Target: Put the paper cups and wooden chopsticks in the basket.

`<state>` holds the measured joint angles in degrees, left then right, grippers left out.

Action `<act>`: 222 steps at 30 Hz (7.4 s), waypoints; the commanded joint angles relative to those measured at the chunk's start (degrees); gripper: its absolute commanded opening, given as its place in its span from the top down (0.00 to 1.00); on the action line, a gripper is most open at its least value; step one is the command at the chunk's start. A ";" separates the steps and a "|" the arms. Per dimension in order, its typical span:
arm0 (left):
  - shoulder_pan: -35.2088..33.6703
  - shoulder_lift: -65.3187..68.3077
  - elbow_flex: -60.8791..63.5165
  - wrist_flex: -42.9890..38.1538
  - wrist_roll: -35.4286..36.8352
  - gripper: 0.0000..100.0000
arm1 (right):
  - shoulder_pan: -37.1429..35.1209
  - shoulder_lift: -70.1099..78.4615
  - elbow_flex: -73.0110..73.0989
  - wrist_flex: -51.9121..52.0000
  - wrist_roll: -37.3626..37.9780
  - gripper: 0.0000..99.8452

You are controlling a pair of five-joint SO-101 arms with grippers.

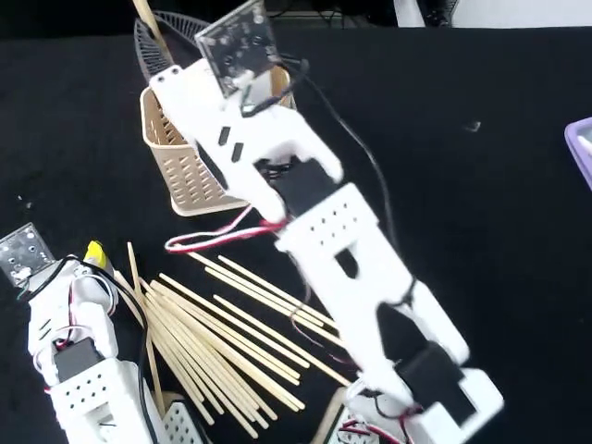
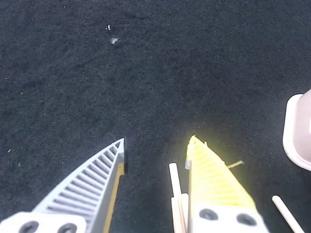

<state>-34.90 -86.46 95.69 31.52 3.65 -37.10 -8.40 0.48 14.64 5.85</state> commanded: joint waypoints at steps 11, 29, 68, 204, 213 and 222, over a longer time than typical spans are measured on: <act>-0.40 -0.70 -1.80 -1.14 -0.09 0.79 | -1.05 6.90 -4.00 2.20 -0.35 0.85; -0.31 -0.70 -1.80 -1.23 -0.09 0.79 | -2.20 -32.75 27.38 49.49 1.05 0.87; -0.40 -0.70 -1.80 -1.14 -0.09 0.79 | -3.16 11.82 34.95 42.29 23.21 0.98; -0.31 -0.70 -1.71 -1.14 -0.09 0.79 | -1.41 -39.69 30.37 -5.36 0.70 0.99; -0.31 -0.70 -1.71 -1.14 -0.09 0.79 | -1.23 -19.56 18.51 -25.05 0.88 0.99; -0.31 -0.70 -1.71 -1.14 -0.09 0.79 | 2.02 -2.77 13.41 -24.35 0.88 0.99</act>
<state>-34.90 -86.46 95.69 31.52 3.65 -36.75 -12.53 17.54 -9.19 6.99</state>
